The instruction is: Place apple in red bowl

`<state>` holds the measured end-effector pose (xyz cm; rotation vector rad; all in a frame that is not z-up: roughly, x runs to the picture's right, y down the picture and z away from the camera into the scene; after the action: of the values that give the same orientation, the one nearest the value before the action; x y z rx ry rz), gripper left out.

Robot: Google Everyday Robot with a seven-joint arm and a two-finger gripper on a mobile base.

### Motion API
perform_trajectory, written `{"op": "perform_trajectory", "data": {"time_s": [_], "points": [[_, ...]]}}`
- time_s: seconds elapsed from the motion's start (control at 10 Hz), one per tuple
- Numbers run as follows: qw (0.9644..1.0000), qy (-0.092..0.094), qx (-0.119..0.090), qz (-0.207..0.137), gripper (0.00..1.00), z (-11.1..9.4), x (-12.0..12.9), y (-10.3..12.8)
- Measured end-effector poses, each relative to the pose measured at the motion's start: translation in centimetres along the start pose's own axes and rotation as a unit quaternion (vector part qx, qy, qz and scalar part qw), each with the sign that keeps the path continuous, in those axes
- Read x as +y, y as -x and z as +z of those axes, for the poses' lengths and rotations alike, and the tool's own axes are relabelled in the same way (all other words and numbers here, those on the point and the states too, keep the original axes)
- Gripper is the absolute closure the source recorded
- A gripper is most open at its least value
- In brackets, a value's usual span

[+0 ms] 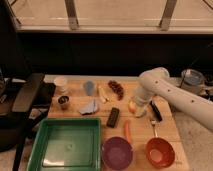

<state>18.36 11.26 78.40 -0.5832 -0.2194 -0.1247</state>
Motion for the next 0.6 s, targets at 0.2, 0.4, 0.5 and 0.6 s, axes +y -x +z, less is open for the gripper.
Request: {"op": "perform_trajectory", "data": {"time_s": [0.2, 0.4, 0.5, 0.6], "points": [[0.9997, -0.005, 0.020, 0.013, 1.00, -4.0, 4.3, -2.0], [0.9985, -0.003, 0.043, 0.034, 1.00, -5.9, 7.8, -3.6], [0.9972, -0.001, 0.054, 0.051, 1.00, -6.9, 9.7, -4.6], [0.9957, 0.002, 0.062, 0.068, 0.98, -7.6, 11.5, -5.5]]}}
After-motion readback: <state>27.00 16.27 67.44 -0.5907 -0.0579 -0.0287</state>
